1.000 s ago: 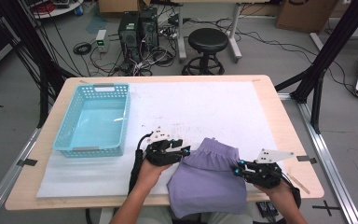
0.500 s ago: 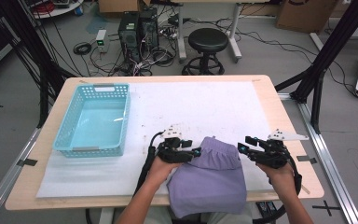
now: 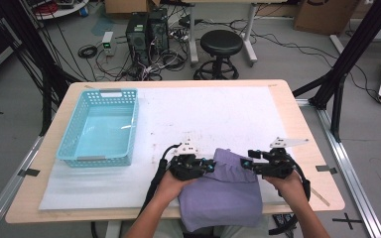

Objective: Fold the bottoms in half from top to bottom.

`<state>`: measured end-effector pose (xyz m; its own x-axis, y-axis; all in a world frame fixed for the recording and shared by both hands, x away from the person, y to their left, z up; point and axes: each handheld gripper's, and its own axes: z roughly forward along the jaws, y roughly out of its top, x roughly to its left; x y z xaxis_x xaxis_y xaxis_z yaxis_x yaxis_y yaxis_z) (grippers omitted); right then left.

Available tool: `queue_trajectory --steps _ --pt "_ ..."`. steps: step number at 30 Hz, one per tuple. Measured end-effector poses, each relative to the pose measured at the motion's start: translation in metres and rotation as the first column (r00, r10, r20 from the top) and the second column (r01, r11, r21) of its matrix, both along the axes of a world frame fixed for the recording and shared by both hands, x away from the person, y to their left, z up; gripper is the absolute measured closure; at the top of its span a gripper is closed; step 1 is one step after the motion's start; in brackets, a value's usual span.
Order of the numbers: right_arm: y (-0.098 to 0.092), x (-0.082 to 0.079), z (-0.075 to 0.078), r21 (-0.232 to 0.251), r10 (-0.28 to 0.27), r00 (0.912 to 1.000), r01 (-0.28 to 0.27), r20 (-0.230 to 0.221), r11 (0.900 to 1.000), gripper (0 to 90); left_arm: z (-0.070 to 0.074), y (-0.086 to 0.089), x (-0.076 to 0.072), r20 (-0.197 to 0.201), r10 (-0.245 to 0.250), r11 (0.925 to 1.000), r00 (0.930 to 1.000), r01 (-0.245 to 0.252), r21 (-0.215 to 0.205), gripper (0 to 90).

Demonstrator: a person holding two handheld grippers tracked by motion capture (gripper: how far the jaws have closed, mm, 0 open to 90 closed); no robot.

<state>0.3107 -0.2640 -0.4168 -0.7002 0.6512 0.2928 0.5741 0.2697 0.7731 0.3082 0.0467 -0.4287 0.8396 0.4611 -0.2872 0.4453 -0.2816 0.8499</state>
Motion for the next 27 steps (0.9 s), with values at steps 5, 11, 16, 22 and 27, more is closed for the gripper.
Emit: queue_trajectory --steps 5,11,16,22,27 --pt "0.015 0.001 -0.01 -0.085 0.099 0.9932 -0.104 -0.063 0.991 61.4 -0.003 0.011 -0.007 -0.013 -0.015 0.9999 0.9998 0.015 -0.008 76.4" --pt "0.012 -0.014 -0.001 -0.059 0.156 0.9869 -0.153 0.041 0.986 67.3 0.004 0.031 -0.004 -0.003 0.095 0.9943 0.9955 -0.095 -0.047 55.9" --pt "0.009 -0.033 0.011 -0.011 0.263 0.9628 -0.263 0.06 0.965 59.6 0.007 0.041 0.001 0.01 0.174 0.9833 0.9847 -0.173 -0.056 53.4" --pt "-0.009 -0.046 0.029 0.111 0.2 0.9721 -0.213 0.123 0.971 60.3 0.004 0.038 0.003 0.009 0.204 0.9786 0.9788 -0.204 -0.026 52.1" --pt "-0.021 -0.037 0.018 0.028 -0.005 0.9932 0.002 0.117 1.0 59.4 -0.003 0.031 0.006 -0.013 0.21 0.977 0.9775 -0.21 0.04 49.9"
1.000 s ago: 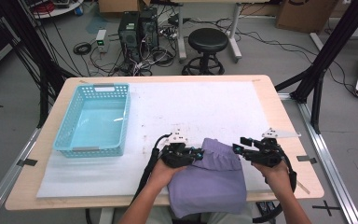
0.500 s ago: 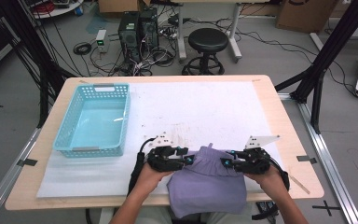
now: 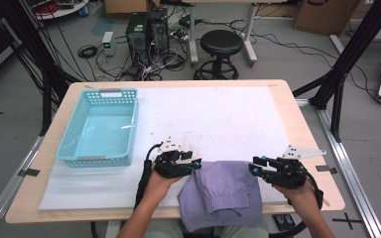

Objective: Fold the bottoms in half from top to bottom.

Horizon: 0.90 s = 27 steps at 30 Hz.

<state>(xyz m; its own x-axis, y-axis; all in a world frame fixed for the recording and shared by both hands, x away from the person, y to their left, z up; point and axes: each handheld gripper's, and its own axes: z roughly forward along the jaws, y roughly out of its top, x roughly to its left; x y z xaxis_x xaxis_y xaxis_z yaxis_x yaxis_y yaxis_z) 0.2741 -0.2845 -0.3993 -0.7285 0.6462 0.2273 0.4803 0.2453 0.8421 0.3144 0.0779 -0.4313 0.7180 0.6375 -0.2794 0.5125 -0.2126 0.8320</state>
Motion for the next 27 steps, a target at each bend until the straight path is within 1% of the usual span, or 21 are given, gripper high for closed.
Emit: queue_trajectory --steps 1,3,5,6,7,9,10,11,13,14,15,16,17,18,20,21,22,24,25,26,27 --pt "-0.001 0.002 -0.004 -0.011 -0.02 0.9998 0.02 -0.006 1.0 57.9 -0.002 -0.002 0.001 -0.006 -0.002 0.9998 1.0 0.003 0.019 49.6" --pt "0.001 0.006 -0.011 -0.066 -0.073 0.9973 0.072 -0.009 0.995 51.4 -0.006 -0.005 0.003 -0.027 0.001 0.9984 0.9996 0.001 0.057 49.1" --pt "0.006 0.011 -0.018 -0.131 -0.115 0.993 0.111 -0.025 0.985 45.6 -0.01 -0.008 0.005 -0.05 0.001 0.995 0.9988 0.004 0.1 47.4" --pt "0.008 0.014 -0.022 -0.169 -0.136 0.9901 0.129 -0.033 0.977 44.2 -0.012 -0.008 0.006 -0.056 0.004 0.9926 0.9984 0.003 0.121 47.4" --pt "0.01 0.017 -0.025 -0.186 -0.149 0.9878 0.139 -0.045 0.973 42.9 -0.013 -0.009 0.007 -0.064 0.003 0.9913 0.998 0.006 0.132 47.1" --pt "0.013 0.023 -0.03 -0.22 -0.168 0.9839 0.151 -0.061 0.964 42.3 -0.017 -0.011 0.007 -0.077 -0.003 0.9844 0.997 0.017 0.175 49.2" --pt "0.014 0.026 -0.033 -0.231 -0.171 0.9825 0.15 -0.074 0.961 44.2 -0.017 -0.011 0.006 -0.055 -0.001 0.9808 0.9985 0.012 0.195 53.3" --pt "0.014 0.028 -0.036 -0.244 -0.168 0.9814 0.141 -0.093 0.959 51.2 -0.017 -0.011 0.006 -0.052 0.001 0.9801 0.9986 0.01 0.198 60.2" --pt "0.013 0.031 -0.041 -0.248 -0.151 0.9788 0.114 -0.138 0.962 66.2 -0.016 -0.01 0.006 -0.06 -0.01 0.9785 0.9982 0.022 0.205 78.9" --pt "0.013 0.031 -0.044 -0.245 -0.148 0.9766 0.107 -0.156 0.964 71.3 -0.016 -0.01 0.006 -0.067 -0.017 0.9799 0.9976 0.03 0.197 84.8" --pt "0.012 0.03 -0.045 -0.235 -0.15 0.9769 0.111 -0.152 0.966 81.3 -0.016 -0.011 0.006 -0.062 -0.014 0.9798 0.998 0.026 0.198 86.5" --pt "0.01 0.03 -0.045 -0.213 -0.143 0.9772 0.107 -0.157 0.971 83.8 -0.016 -0.011 0.006 -0.059 -0.012 0.9801 0.9982 0.023 0.197 87.0" --pt "0.009 0.03 -0.045 -0.202 -0.143 0.9766 0.109 -0.161 0.973 84.7 -0.016 -0.01 0.007 -0.054 -0.006 0.9823 0.9985 0.016 0.186 87.2" --pt "0.008 0.03 -0.044 -0.2 -0.146 0.9765 0.113 -0.159 0.973 85.2 -0.014 -0.008 0.008 -0.05 0.009 0.9884 0.9987 -0.001 0.152 87.3" --pt "0.006 0.03 -0.041 -0.195 -0.157 0.9785 0.129 -0.134 0.972 85.6 -0.01 -0.005 0.011 -0.044 0.032 0.9932 0.9985 -0.027 0.113 87.6" --pt "0.005 0.03 -0.038 -0.187 -0.167 0.9783 0.142 -0.123 0.972 85.8 -0.008 -0.003 0.013 -0.02 0.051 0.992 0.9985 -0.048 0.116 88.8" --pt "0.004 0.031 -0.036 -0.188 -0.182 0.9769 0.159 -0.111 0.969 85.9 -0.006 0.002 0.017 -0.009 0.086 0.9917 0.9963 -0.085 0.097 89.8" --pt "-0.001 0.037 -0.032 -0.183 -0.207 0.9725 0.185 -0.107 0.965 85.9 -0.006 0.013 0.024 -0.01 0.127 0.9901 0.9918 -0.126 0.061 89.8" --pt "-0.003 0.039 -0.031 -0.163 -0.212 0.9707 0.193 -0.113 0.968 86.0 -0.006 0.015 0.026 -0.011 0.128 0.9887 0.9917 -0.127 0.08 89.8" --pt "-0.004 0.042 -0.03 -0.139 -0.21 0.9714 0.194 -0.111 0.971 86.0 -0.007 0.015 0.026 -0.012 0.128 0.9887 0.9917 -0.127 0.08 89.8" --pt "-0.003 0.044 -0.029 -0.137 -0.209 0.9714 0.194 -0.112 0.971 86.0 -0.007 0.013 0.026 -0.013 0.121 0.9898 0.9925 -0.12 0.078 89.7"
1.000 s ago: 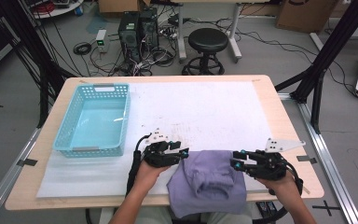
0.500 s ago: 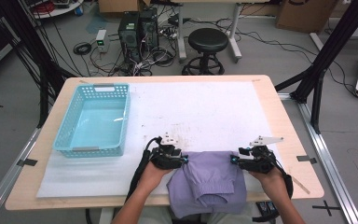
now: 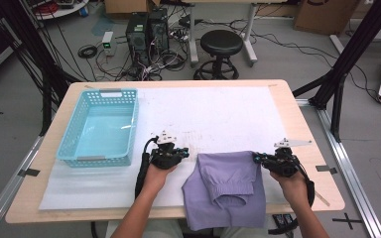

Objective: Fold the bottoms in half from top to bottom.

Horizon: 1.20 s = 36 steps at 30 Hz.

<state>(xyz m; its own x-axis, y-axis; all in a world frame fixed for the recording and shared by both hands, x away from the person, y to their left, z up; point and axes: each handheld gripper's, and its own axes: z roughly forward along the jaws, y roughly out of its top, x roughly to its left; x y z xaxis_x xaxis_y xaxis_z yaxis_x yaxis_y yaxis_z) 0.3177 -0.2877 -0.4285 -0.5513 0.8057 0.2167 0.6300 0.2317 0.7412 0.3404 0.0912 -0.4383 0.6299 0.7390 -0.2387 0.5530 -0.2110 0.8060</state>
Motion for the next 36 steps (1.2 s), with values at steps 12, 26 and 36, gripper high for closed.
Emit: queue_trajectory --steps 12,26,36 --pt "0.004 0.004 -0.006 -0.044 0.018 0.9998 -0.017 0.002 0.999 85.6 -0.006 -0.039 0.013 -0.054 -0.097 0.9932 0.9938 0.1 0.059 50.2" --pt "0.005 0.019 -0.005 -0.052 0.006 0.9997 -0.005 0.022 0.999 85.7 0.009 -0.046 0.035 0.018 -0.123 0.9869 0.9923 0.12 0.108 85.1" --pt "0.015 0.048 0.01 -0.047 -0.008 0.9981 0.011 0.062 0.999 85.7 0.028 -0.032 0.066 0.045 -0.09 0.996 0.995 0.089 0.012 85.1"
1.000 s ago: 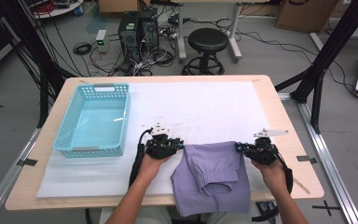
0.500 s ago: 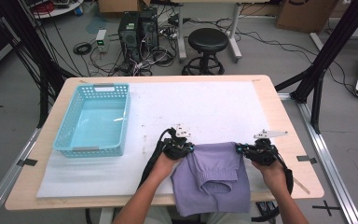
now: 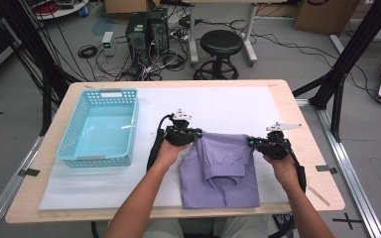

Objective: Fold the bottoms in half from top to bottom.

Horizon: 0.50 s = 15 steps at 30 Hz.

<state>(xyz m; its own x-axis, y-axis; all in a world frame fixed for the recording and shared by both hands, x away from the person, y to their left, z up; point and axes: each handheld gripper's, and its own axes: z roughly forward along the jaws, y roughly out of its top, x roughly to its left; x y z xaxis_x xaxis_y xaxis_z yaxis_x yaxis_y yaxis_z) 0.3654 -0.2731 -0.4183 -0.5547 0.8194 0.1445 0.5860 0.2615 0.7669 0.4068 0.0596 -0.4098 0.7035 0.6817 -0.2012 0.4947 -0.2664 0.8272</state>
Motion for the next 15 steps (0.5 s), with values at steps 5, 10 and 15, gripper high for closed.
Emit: queue_trajectory --steps 5,10,15 --pt "0.008 0.015 0.003 -0.023 -0.018 0.9998 0.018 0.009 1.0 85.7 -0.002 0.002 0.01 0.02 0.025 0.9995 0.9995 -0.025 0.017 85.1" --pt "0.014 0.028 -0.001 -0.04 -0.051 0.9987 0.051 0.002 0.998 85.7 -0.008 0.001 0.015 0.01 0.057 0.9983 0.9983 -0.057 0.007 85.1" --pt "0.016 0.034 -0.006 -0.043 -0.064 0.998 0.063 -0.003 0.997 81.9 -0.011 0.002 0.016 -0.008 0.099 0.9951 0.9951 -0.099 -0.002 75.3"
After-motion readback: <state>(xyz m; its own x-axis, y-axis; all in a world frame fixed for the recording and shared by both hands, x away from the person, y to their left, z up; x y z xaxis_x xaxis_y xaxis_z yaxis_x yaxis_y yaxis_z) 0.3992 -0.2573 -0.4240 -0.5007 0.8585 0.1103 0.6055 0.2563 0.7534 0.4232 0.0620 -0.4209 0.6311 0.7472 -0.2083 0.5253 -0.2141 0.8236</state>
